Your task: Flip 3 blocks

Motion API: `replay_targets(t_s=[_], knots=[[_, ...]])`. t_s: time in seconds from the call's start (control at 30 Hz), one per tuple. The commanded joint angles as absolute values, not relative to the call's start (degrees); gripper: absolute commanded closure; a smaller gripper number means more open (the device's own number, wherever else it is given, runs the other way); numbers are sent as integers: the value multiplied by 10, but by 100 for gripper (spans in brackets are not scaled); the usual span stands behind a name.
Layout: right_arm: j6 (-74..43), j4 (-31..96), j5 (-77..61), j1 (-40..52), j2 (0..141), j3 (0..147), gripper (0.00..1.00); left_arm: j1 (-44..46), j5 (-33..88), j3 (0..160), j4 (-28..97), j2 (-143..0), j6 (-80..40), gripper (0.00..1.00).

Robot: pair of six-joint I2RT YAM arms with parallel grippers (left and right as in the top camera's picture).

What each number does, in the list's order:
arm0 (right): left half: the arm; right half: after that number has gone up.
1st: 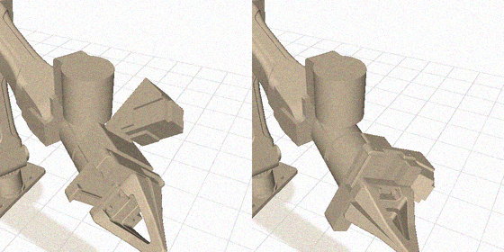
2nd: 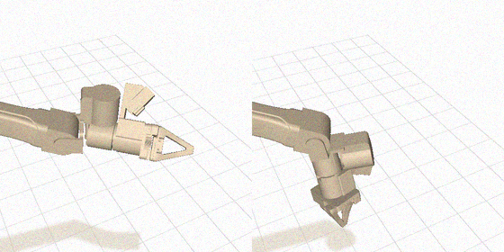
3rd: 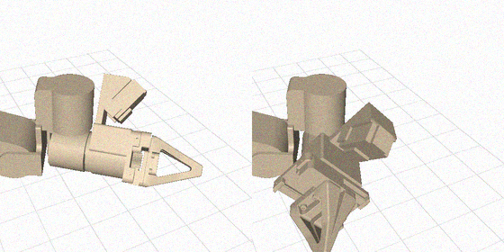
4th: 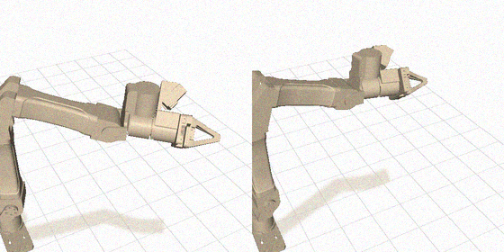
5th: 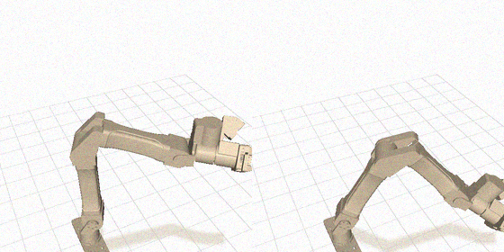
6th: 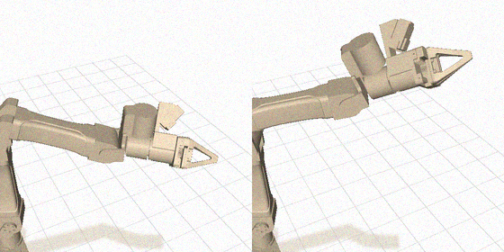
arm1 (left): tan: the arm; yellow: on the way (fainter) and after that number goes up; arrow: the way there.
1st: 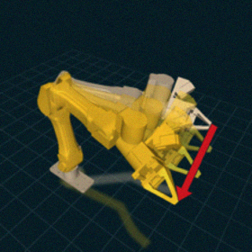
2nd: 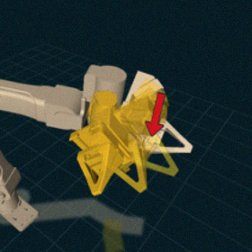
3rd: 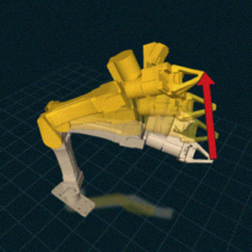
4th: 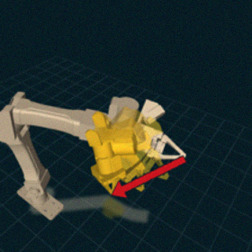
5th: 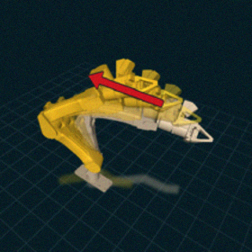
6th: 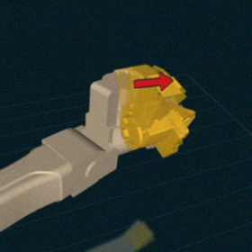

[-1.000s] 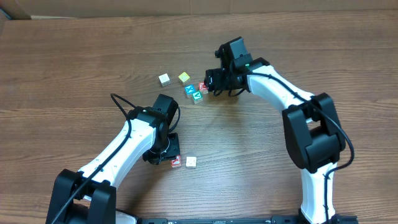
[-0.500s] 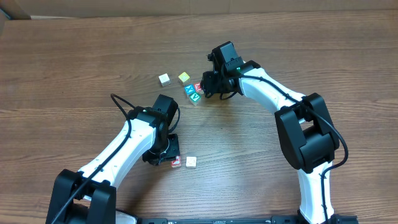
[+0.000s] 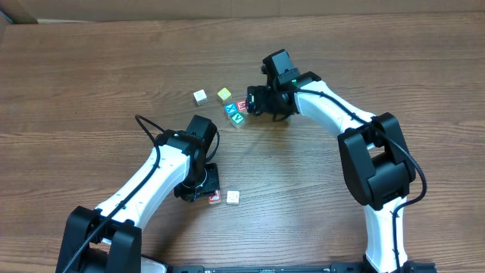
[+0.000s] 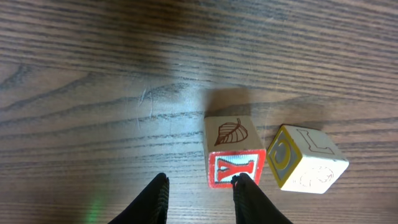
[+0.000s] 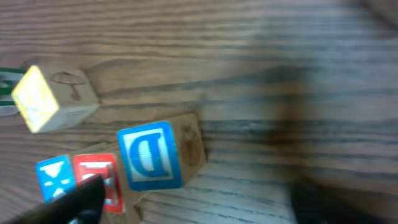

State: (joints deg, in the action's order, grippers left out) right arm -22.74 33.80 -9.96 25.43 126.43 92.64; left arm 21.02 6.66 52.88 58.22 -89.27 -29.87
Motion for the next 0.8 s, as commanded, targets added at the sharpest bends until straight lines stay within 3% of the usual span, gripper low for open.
replay_targets(t_s=[0.0,0.17,0.4,0.53,0.7,0.77], knots=[[-291,346,-76,250,1240,942,0,213,73,540,580,-890,-298,71],[-560,363,-115,250,1239,962,0,213,76,540,580,-890,-301,70],[-790,313,-162,258,1239,962,0,213,83,540,580,-890,-305,70],[-877,305,-160,265,1239,962,0,213,91,540,580,-890,-305,70],[-946,302,-159,269,1239,962,7,213,107,540,580,-890,-305,70],[-948,302,-149,269,1239,962,14,213,117,540,580,-890,-304,70]])
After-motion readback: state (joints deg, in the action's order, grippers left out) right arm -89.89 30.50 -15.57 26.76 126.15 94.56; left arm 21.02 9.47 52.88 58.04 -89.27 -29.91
